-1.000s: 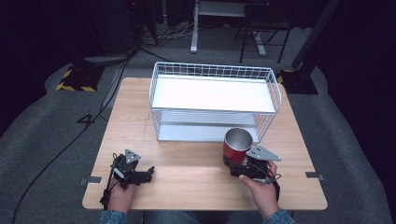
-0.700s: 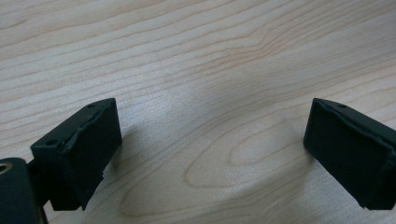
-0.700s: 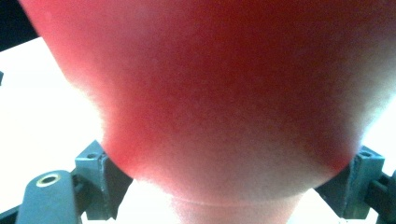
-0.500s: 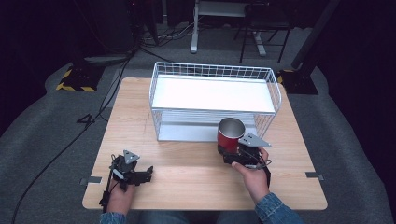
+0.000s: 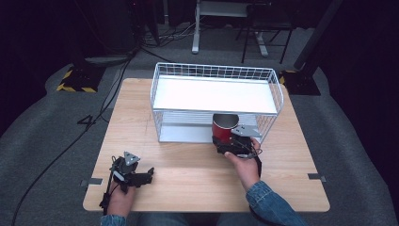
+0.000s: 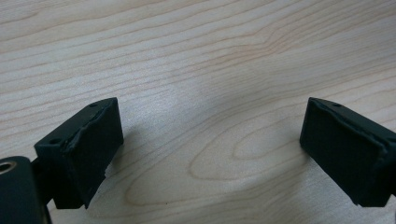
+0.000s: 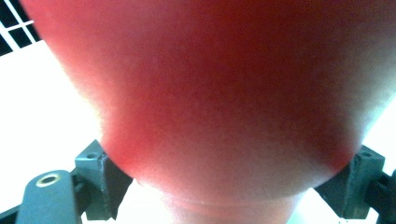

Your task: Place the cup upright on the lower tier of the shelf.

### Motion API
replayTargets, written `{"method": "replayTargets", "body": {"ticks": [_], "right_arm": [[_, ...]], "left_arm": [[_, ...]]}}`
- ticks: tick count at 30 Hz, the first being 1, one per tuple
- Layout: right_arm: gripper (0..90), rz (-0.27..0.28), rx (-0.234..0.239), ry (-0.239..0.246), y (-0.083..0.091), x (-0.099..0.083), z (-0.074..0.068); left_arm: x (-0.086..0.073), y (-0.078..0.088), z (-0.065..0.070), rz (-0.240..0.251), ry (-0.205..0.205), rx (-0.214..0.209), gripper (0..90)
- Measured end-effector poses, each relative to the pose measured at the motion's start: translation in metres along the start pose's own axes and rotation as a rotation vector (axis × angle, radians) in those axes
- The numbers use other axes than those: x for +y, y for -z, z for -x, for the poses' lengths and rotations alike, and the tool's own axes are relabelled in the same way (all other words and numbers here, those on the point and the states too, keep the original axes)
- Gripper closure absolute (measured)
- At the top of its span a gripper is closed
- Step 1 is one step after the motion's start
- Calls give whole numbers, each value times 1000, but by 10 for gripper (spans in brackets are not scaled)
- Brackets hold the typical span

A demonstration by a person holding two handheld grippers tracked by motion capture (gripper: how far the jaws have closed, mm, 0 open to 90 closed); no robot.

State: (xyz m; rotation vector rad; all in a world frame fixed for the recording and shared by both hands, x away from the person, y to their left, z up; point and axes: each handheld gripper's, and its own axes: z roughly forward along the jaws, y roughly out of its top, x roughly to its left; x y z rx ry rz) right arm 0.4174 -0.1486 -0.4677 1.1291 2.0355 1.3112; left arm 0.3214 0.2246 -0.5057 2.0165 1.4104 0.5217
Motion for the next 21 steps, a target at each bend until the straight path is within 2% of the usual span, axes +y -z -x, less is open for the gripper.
{"method": "replayTargets", "body": {"ticks": [9,21], "right_arm": [[169,37,-26,-29,-26,4,-5],[169,66,-56,-3,-59,11,-13]], "left_arm": [[1,0,0,-1,-13,-10,62],[1,-1,0,2,-15,-20,61]]}}
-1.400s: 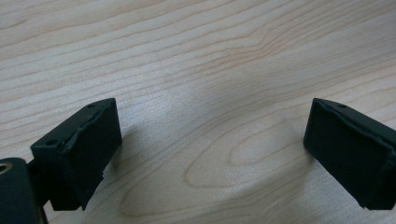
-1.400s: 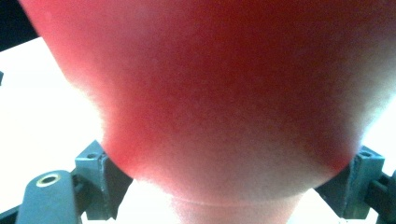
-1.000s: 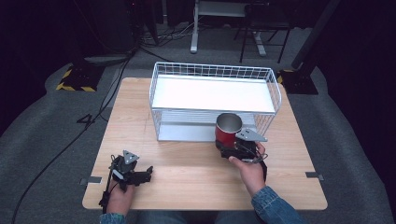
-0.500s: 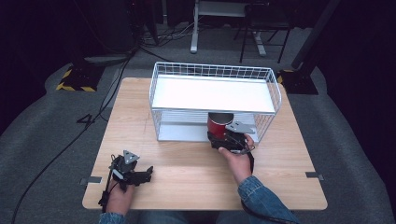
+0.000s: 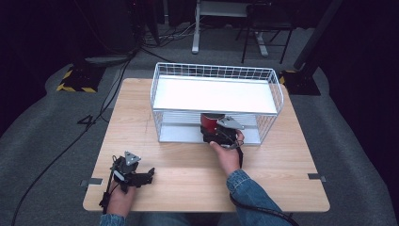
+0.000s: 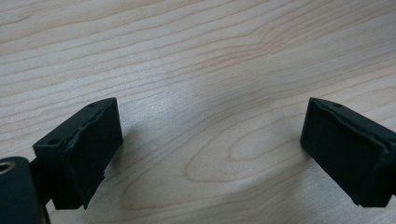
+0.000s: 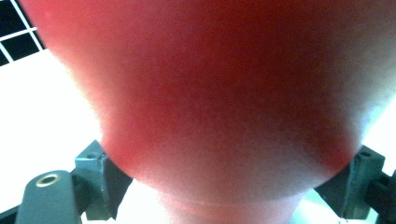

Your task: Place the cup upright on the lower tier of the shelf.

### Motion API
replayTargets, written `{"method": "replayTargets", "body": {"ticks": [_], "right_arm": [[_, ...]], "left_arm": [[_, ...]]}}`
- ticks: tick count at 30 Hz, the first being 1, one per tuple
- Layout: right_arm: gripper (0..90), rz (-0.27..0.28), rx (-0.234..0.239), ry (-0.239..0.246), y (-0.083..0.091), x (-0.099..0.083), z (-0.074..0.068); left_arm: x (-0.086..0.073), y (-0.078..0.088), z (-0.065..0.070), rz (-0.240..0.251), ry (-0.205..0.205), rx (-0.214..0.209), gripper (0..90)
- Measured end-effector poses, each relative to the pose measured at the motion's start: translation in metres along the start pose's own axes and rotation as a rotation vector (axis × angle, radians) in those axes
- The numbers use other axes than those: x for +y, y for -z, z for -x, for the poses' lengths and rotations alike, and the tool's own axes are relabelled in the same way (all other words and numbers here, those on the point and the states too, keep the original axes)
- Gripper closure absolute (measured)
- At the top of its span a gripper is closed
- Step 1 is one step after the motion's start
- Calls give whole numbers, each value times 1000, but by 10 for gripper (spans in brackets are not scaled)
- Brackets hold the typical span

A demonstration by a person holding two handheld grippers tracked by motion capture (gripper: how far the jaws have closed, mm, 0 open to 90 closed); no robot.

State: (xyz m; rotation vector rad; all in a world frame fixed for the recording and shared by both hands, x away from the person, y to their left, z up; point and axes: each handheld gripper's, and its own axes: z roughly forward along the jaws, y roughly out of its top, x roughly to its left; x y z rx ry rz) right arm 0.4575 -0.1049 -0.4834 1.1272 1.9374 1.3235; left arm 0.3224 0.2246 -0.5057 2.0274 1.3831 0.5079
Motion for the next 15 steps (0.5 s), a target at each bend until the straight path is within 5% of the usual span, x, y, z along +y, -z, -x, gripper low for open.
{"method": "replayTargets", "body": {"ticks": [15], "right_arm": [[166,3,-24,-21,-23,-1,5]], "left_arm": [[0,0,0,2,5,-5,61]]}}
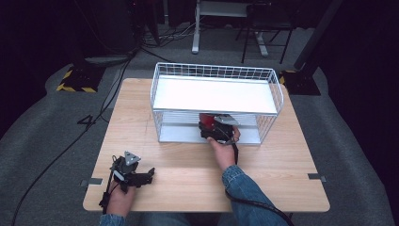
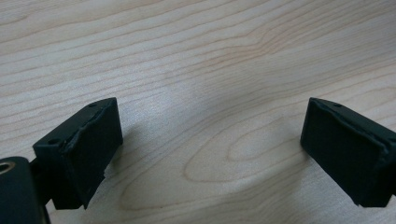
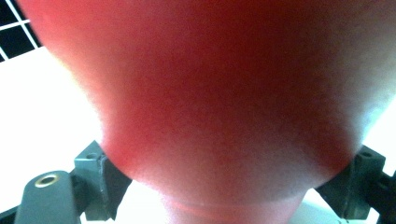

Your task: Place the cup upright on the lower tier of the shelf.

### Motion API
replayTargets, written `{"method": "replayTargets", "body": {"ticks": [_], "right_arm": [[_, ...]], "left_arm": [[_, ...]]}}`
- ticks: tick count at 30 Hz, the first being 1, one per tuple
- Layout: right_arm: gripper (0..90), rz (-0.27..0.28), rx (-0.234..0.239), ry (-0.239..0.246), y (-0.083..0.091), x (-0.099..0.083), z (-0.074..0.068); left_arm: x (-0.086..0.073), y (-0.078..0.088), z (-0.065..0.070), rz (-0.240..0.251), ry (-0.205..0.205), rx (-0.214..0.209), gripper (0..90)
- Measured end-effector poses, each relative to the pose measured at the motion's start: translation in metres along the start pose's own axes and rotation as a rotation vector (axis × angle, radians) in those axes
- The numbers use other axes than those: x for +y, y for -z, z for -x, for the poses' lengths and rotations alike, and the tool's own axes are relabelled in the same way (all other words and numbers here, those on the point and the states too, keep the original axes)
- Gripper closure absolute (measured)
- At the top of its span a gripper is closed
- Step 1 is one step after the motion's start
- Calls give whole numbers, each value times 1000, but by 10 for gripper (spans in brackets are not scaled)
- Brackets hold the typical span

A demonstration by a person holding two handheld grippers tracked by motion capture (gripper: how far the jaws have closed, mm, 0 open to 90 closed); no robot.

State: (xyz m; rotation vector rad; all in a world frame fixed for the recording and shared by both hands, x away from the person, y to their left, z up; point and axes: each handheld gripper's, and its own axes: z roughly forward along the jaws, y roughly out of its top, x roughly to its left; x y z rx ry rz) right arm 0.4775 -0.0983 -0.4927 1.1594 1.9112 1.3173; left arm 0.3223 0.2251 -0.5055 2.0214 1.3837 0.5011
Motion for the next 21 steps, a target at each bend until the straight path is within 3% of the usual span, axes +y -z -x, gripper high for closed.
{"method": "replayTargets", "body": {"ticks": [5,12,17,21], "right_arm": [[163,-8,-2,3,-2,-1,0],[157,-5,17,49,-2,-1,1],[157,-50,5,87,-1,-2,0],[158,-62,7,77,1,-2,0]], "left_arm": [[0,0,0,0,1,-2,61],[0,0,0,0,0,-3,60],[1,-1,1,-3,-3,0,60],[1,-1,1,-6,-14,2,60]]}}
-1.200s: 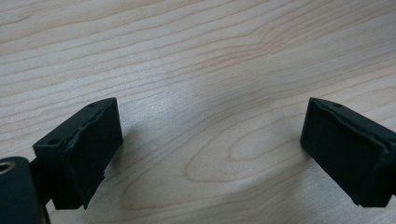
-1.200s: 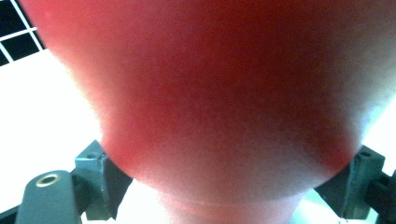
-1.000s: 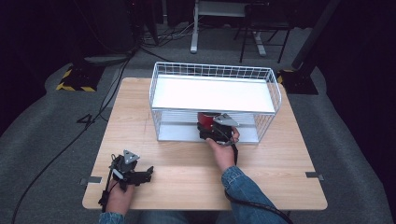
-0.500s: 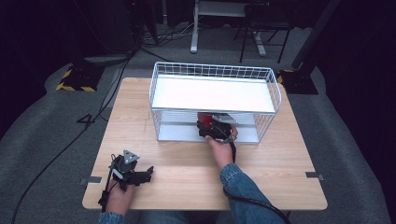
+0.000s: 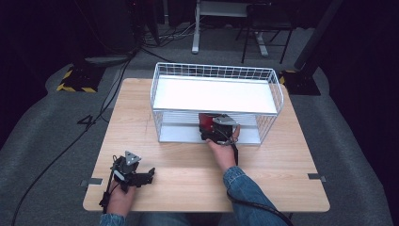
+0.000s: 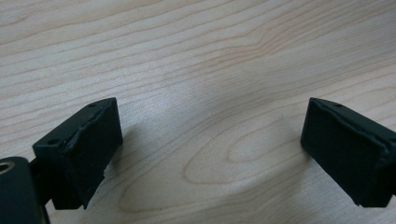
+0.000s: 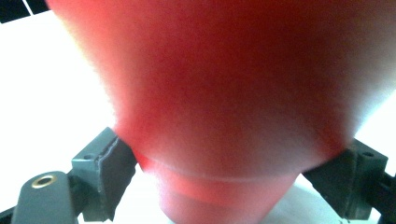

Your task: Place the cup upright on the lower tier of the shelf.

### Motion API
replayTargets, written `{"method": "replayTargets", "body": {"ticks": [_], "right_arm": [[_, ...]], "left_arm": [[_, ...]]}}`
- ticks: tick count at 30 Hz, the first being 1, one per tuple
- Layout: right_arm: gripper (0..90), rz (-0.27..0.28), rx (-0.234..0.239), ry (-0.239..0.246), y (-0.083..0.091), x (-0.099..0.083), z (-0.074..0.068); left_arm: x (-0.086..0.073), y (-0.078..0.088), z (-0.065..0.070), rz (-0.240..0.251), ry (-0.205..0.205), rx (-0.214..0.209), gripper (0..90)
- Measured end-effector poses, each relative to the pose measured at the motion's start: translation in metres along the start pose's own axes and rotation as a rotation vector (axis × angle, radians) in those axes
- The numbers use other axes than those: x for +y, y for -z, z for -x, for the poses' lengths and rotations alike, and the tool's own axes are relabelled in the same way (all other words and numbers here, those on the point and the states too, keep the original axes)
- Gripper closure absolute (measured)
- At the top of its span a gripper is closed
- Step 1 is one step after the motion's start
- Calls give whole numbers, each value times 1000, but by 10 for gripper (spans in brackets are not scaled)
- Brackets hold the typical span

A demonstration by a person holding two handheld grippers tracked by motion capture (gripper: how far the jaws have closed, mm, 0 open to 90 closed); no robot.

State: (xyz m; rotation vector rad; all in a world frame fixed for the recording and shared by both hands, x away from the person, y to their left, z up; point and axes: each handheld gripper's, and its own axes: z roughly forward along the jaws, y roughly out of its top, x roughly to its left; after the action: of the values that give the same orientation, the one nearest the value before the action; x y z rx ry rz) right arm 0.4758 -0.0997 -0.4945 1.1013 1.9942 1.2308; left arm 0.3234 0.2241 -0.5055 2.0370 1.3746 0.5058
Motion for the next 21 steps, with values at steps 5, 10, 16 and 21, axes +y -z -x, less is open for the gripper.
{"method": "replayTargets", "body": {"ticks": [5,10,16,21], "right_arm": [[158,-4,4,3,7,-1,0],[157,-19,18,-13,18,1,0],[157,-23,48,19,34,4,-1],[157,-16,92,21,59,6,-2]], "left_arm": [[0,0,0,0,0,0,60],[1,0,0,-1,0,2,60],[1,-1,0,-1,0,2,60],[1,-1,0,-1,1,4,61]]}}
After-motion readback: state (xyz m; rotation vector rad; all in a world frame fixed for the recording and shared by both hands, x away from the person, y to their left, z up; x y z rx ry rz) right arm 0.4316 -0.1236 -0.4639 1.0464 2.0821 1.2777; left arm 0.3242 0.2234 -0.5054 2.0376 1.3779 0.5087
